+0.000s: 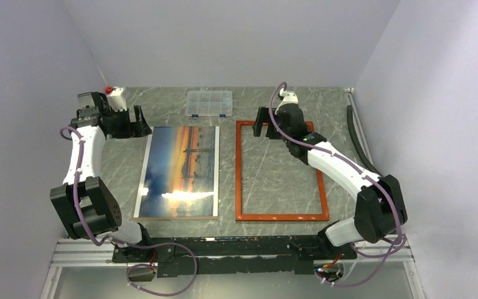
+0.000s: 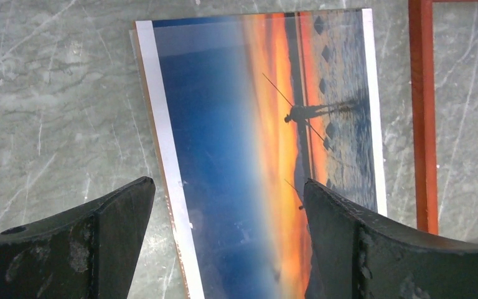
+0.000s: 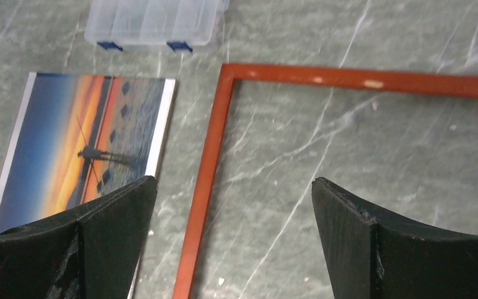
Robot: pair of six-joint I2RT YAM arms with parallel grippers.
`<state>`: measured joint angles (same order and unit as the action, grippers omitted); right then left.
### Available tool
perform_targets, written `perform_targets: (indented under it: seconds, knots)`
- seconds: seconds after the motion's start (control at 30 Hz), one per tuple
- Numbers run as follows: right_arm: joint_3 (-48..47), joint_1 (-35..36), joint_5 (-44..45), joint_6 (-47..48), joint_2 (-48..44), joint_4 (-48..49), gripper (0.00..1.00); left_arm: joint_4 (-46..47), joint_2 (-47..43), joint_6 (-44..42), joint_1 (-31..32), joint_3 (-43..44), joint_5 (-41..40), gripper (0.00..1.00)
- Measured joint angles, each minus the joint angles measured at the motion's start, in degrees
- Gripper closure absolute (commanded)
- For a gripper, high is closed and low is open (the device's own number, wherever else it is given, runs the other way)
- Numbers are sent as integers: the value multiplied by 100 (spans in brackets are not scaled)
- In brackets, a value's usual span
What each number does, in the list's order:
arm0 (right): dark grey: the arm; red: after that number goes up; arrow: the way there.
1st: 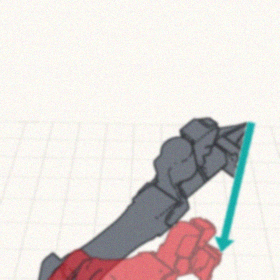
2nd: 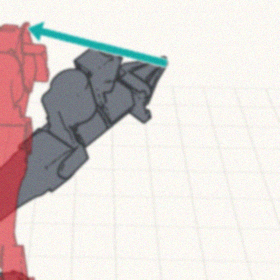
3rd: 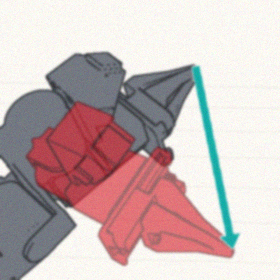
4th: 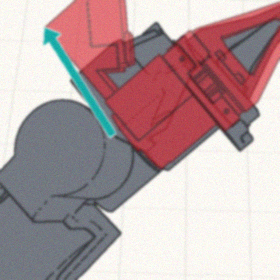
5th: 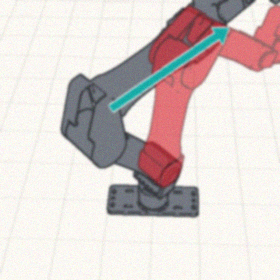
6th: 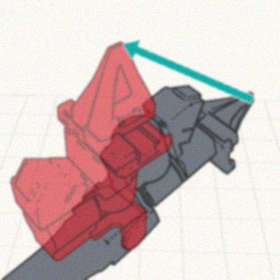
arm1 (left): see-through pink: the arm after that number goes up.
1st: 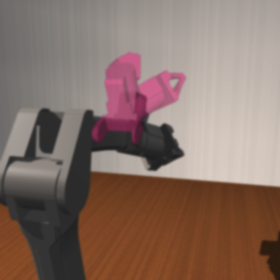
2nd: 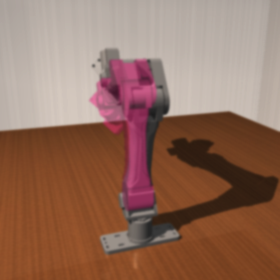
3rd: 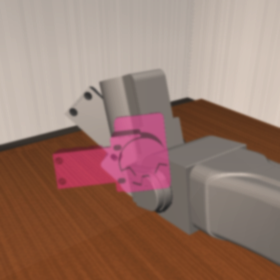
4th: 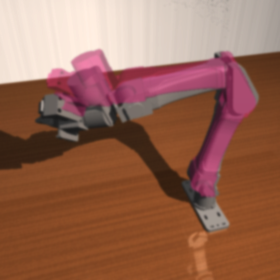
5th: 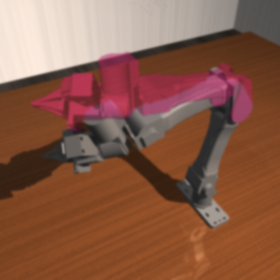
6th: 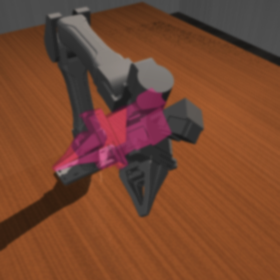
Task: Put the photo into the frame
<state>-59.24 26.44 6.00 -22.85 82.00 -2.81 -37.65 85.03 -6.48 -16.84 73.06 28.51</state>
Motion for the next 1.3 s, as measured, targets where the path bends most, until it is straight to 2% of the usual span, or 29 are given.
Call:
perform_targets:
  seconds: [0.27, 0.5, 0.63, 0.77, 0.93, 1.3]
  knots:
    - [-304, 490, 592, -546, -74, -1158, 0, -256, -219, 35, -313, 13, 214, 5]
    - [-1412, 1303, 1576, -726, 748, -2310, 0, -439, -173, 164, -321, 249, 24, 8]
    - [-1864, 1805, 2015, -798, 1180, -2778, 0, -439, -192, 157, -321, -13, -50, 7]
    - [-2002, 2061, 2286, -916, 1340, -3045, 0, -505, -216, 103, -321, -455, -142, 5]
    - [-2055, 2208, 2452, -1174, 1698, -3268, 0, -581, -221, -2, -321, -546, -168, 5]
    - [-2052, 2243, 2218, -1388, 2426, -3399, 5, -568, -247, -39, -321, -717, -157, 5]
